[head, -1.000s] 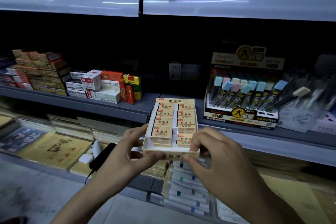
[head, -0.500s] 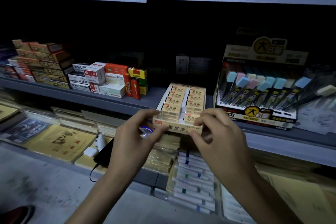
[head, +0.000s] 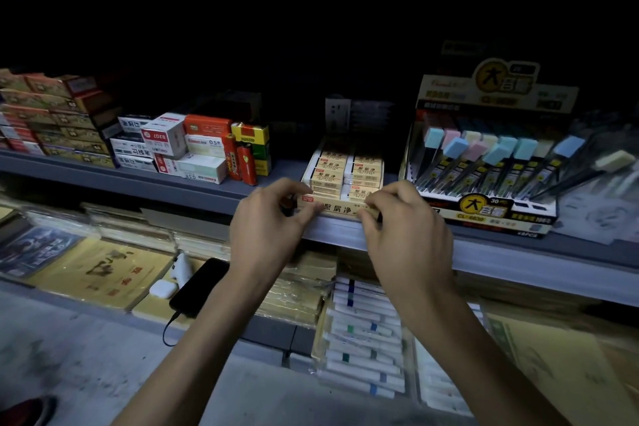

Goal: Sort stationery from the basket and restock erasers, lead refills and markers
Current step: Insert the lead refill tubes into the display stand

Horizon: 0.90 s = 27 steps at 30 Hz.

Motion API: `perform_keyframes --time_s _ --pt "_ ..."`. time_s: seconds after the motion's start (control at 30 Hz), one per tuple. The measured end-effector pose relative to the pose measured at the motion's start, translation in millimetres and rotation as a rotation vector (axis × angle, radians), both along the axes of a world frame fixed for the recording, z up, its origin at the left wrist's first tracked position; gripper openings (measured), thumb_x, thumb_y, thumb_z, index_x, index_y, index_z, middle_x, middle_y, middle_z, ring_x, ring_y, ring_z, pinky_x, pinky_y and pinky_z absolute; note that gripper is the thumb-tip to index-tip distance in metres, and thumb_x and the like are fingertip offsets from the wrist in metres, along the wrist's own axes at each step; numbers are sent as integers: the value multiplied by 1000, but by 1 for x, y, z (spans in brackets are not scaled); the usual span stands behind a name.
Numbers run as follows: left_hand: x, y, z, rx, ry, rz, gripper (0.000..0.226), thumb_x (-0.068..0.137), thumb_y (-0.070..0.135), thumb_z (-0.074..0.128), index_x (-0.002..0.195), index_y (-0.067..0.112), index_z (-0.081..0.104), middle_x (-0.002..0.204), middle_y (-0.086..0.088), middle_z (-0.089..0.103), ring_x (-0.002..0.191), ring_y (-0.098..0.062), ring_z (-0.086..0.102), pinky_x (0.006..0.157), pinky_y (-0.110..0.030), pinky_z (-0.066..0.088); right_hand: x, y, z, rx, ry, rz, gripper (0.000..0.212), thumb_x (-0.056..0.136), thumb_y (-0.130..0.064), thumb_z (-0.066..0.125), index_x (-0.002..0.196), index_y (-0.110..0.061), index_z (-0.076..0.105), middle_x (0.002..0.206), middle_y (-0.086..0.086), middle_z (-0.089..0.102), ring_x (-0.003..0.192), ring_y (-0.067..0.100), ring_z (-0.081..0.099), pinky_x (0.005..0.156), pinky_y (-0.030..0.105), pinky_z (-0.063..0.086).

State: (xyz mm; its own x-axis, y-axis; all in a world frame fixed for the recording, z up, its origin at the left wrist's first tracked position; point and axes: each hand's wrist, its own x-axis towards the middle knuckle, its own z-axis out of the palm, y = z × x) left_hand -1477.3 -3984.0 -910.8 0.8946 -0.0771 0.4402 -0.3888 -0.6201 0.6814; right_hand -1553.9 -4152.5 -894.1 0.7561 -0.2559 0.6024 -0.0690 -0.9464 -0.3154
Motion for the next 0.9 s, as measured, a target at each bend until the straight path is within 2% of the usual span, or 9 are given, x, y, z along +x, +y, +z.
perform_keyframes --time_s 0.13,0.23,0.37,0.5,0.73,0.9 --pt "-5 1 4 84 -27 -1 27 87 60 61 104 40 67 86 14 70 88 -9 67 70 -39 59 2 -4 1 1 6 13 14 92 -29 74 95 -15 75 102 -2 62 68 21 62 56 28 46" --pt "-14 0 9 193 -114 6 25 91 51 63 108 34 68 75 16 58 88 -17 62 74 -39 54 -2 -3 0 -31 11 27 12 95 -23 69 98 -13 75 103 -1 62 69 22 63 55 33 52" --pt "-23 3 9 335 -194 13 35 93 47 62 123 27 66 99 7 73 96 -20 62 78 -39 51 -9 -5 -1 -54 21 46 12 94 -19 68 103 -13 75 106 -2 62 76 21 64 58 35 55" --pt "-33 6 5 430 -239 24 44 92 43 64 132 24 63 113 4 70 101 -23 62 83 -40 48 -17 -6 -2 -71 44 85 17 94 -17 66 110 -15 71 113 -3 62 90 20 65 61 34 54" --pt "-66 -8 11 401 -286 34 43 92 45 63 131 25 63 125 3 63 112 -23 58 88 -43 45 -42 -16 4 -35 44 84 21 94 -21 68 114 -19 70 109 -4 61 88 19 64 60 29 46" --pt "-99 -33 22 289 -301 -68 48 92 48 59 134 27 59 132 5 60 121 -20 56 93 -44 48 -61 -34 8 52 31 116 25 100 -29 61 124 -22 67 119 -6 58 101 16 60 73 34 51"
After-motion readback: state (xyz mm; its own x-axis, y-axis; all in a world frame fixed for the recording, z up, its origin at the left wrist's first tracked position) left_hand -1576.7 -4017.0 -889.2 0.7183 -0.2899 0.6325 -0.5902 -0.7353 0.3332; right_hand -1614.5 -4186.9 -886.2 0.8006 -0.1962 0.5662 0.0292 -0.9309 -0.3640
